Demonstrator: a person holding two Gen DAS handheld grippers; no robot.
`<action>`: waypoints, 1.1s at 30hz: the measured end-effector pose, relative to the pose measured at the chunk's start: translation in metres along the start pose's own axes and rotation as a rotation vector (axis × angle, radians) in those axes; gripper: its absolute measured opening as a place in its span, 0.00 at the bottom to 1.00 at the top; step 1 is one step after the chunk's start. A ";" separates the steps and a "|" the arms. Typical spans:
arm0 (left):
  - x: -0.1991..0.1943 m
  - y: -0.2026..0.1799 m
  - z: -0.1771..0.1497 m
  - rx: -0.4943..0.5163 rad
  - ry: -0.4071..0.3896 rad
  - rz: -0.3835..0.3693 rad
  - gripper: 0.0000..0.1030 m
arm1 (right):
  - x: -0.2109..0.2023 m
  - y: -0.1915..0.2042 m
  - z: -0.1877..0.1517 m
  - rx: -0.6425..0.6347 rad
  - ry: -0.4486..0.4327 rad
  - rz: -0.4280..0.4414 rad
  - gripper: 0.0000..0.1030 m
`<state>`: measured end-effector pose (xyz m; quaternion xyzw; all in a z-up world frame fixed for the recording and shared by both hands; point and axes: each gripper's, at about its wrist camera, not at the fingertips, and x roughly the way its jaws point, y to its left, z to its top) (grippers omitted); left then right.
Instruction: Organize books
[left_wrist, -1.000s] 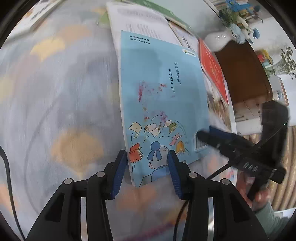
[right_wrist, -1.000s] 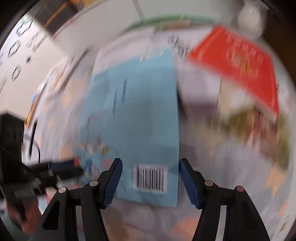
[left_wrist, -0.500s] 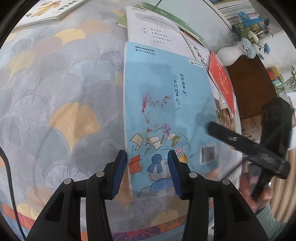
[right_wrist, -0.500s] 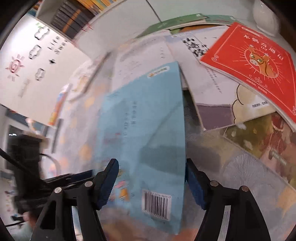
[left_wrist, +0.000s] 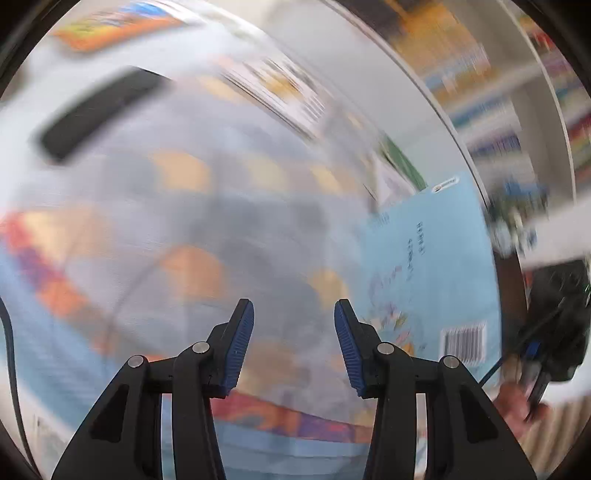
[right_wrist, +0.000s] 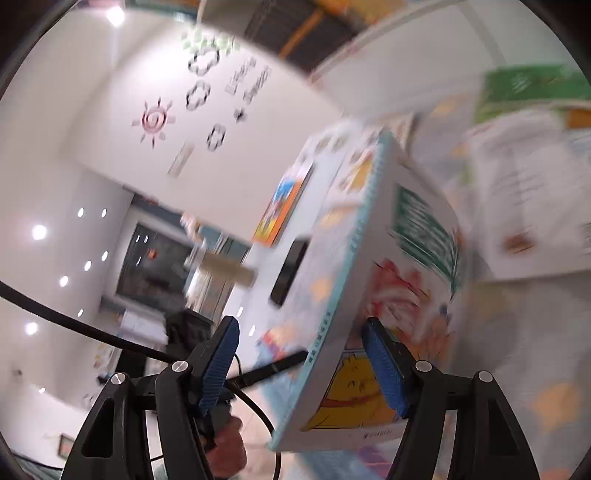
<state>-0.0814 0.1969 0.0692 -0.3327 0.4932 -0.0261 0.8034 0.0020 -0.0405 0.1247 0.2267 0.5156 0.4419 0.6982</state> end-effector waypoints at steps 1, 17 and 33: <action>-0.008 0.008 0.002 -0.010 -0.019 0.029 0.40 | 0.008 0.002 -0.002 -0.019 0.020 -0.017 0.65; 0.036 0.018 -0.009 0.051 0.042 0.244 0.43 | 0.043 -0.074 -0.060 -0.004 0.165 -0.417 0.46; 0.033 0.017 -0.040 -0.086 0.141 -0.252 0.43 | 0.016 -0.130 -0.048 0.174 0.188 -0.288 0.43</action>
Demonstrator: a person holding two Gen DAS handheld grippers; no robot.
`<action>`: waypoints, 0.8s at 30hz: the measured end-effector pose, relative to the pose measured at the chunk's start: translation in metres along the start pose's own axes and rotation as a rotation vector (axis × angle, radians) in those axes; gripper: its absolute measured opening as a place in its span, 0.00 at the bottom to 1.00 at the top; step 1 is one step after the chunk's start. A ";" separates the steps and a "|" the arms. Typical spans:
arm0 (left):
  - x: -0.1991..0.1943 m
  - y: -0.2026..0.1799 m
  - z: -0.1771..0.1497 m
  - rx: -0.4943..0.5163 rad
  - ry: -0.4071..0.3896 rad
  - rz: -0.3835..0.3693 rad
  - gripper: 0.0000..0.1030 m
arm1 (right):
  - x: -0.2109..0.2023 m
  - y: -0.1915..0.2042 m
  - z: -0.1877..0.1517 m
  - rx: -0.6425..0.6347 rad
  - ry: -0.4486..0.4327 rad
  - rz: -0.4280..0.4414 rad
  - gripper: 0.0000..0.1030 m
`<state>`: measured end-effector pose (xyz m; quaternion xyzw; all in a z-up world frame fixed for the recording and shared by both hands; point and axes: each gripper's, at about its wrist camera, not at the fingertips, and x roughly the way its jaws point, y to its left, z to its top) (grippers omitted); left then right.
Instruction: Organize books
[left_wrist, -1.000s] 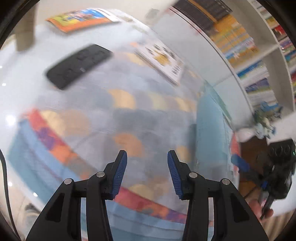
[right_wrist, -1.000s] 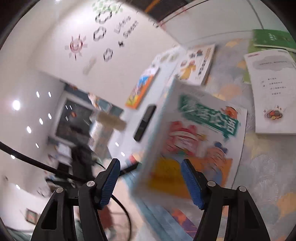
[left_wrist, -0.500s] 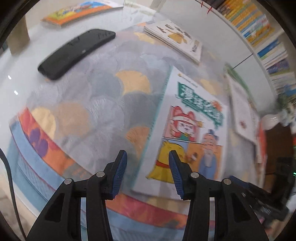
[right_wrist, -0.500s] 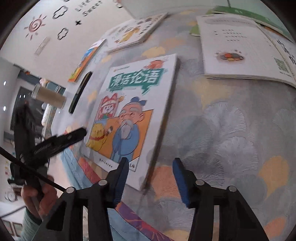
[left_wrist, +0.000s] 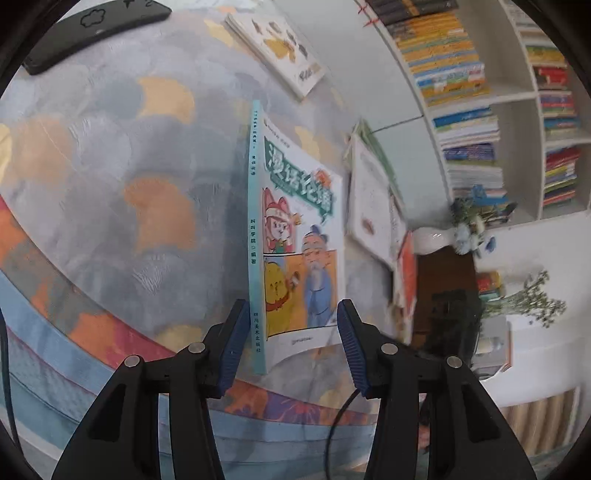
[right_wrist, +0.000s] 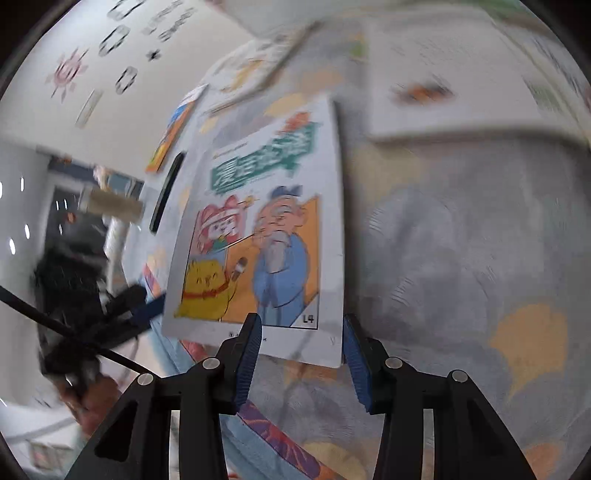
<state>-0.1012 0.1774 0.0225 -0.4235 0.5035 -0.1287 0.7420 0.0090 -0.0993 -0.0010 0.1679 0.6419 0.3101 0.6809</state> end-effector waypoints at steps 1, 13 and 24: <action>0.002 0.000 -0.002 -0.004 -0.009 -0.003 0.43 | -0.003 -0.007 -0.001 0.036 -0.016 0.043 0.43; 0.030 -0.012 -0.011 -0.005 -0.041 0.066 0.21 | -0.007 -0.014 -0.011 0.059 -0.030 0.065 0.43; 0.033 -0.013 0.007 -0.166 -0.021 -0.162 0.14 | -0.022 -0.046 -0.009 0.247 -0.046 0.262 0.61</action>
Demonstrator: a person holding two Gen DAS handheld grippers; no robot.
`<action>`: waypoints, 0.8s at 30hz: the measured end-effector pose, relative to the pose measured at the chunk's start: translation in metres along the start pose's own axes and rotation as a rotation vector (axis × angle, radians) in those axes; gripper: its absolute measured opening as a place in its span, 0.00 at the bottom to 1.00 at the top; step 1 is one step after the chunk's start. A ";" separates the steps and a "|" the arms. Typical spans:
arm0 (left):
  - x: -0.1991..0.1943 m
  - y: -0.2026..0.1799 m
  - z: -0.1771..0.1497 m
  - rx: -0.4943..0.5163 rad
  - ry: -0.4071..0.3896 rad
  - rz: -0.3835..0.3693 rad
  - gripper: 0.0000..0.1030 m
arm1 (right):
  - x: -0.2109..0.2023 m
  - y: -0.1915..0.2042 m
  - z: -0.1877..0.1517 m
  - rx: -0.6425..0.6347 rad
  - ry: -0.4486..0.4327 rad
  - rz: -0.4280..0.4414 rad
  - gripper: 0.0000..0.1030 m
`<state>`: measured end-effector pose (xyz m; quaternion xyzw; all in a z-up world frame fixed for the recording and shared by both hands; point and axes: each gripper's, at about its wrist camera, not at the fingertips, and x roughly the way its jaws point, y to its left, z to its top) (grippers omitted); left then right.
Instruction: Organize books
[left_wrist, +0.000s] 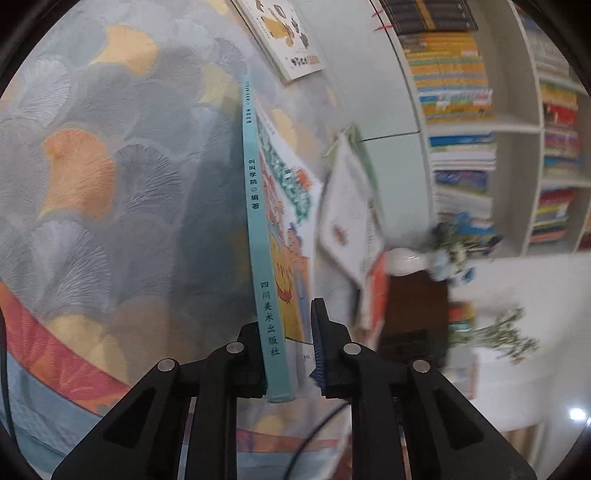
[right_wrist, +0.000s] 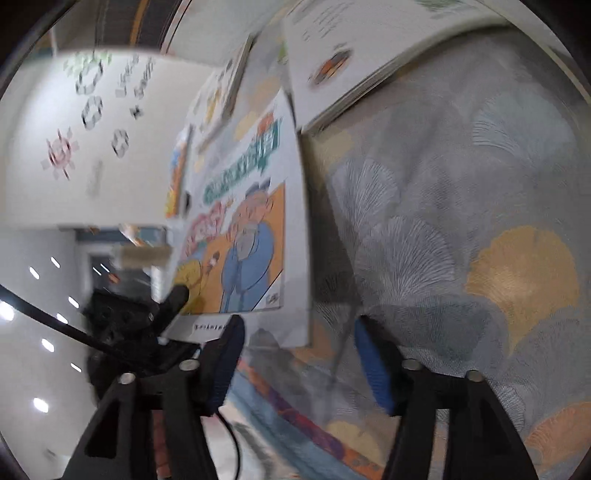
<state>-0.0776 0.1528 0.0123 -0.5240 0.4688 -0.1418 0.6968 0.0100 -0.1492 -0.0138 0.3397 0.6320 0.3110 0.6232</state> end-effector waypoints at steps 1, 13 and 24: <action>-0.001 0.000 0.003 -0.010 0.006 -0.019 0.14 | 0.000 -0.002 0.003 0.018 0.001 0.037 0.61; -0.002 0.006 0.029 -0.083 0.102 -0.031 0.13 | 0.057 0.013 0.030 0.135 -0.008 0.130 0.31; 0.002 -0.045 0.049 0.439 0.177 0.322 0.14 | 0.055 0.113 0.002 -0.364 -0.115 -0.383 0.31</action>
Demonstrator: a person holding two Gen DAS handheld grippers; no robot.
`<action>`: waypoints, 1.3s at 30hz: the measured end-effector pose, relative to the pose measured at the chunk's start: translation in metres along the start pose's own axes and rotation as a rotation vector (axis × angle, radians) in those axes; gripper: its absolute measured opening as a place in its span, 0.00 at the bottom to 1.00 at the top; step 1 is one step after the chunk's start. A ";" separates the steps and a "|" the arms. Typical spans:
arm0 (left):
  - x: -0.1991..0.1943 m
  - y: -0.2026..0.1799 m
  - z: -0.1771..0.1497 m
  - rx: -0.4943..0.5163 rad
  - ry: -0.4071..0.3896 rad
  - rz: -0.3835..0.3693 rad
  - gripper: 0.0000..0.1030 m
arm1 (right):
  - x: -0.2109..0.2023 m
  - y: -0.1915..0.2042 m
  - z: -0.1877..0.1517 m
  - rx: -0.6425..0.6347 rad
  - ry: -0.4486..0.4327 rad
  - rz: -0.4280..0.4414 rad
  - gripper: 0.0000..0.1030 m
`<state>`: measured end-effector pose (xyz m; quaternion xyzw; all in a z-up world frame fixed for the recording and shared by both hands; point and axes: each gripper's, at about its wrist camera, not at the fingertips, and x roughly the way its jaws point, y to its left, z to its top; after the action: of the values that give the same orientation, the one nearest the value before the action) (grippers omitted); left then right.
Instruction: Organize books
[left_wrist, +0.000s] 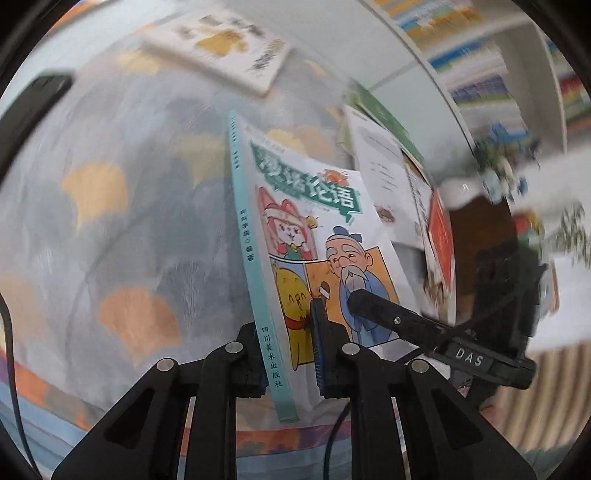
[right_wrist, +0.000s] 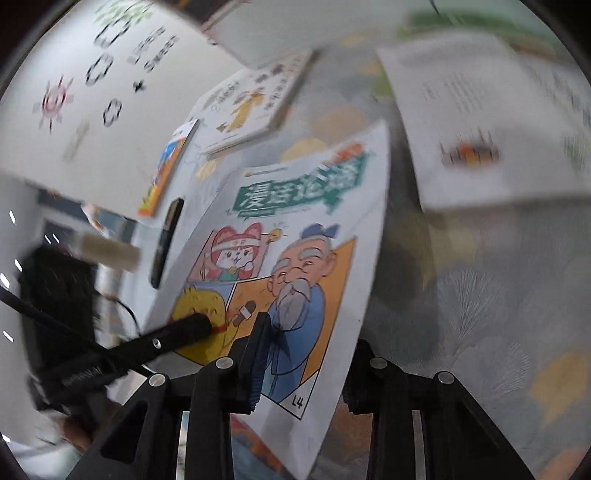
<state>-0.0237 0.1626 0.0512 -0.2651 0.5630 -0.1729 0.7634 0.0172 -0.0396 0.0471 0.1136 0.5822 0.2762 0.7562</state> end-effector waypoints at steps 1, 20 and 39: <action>-0.003 -0.002 0.003 0.028 -0.001 -0.003 0.14 | -0.005 0.011 0.000 -0.044 -0.017 -0.034 0.31; -0.031 0.047 0.185 0.225 -0.137 0.039 0.18 | 0.065 0.085 0.175 -0.048 -0.152 -0.058 0.33; -0.018 0.128 0.203 -0.008 -0.169 0.147 0.20 | 0.146 0.067 0.250 0.059 -0.027 -0.211 0.46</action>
<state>0.1598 0.3179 0.0344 -0.2397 0.5151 -0.0913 0.8179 0.2584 0.1330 0.0345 0.0778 0.5885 0.1763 0.7852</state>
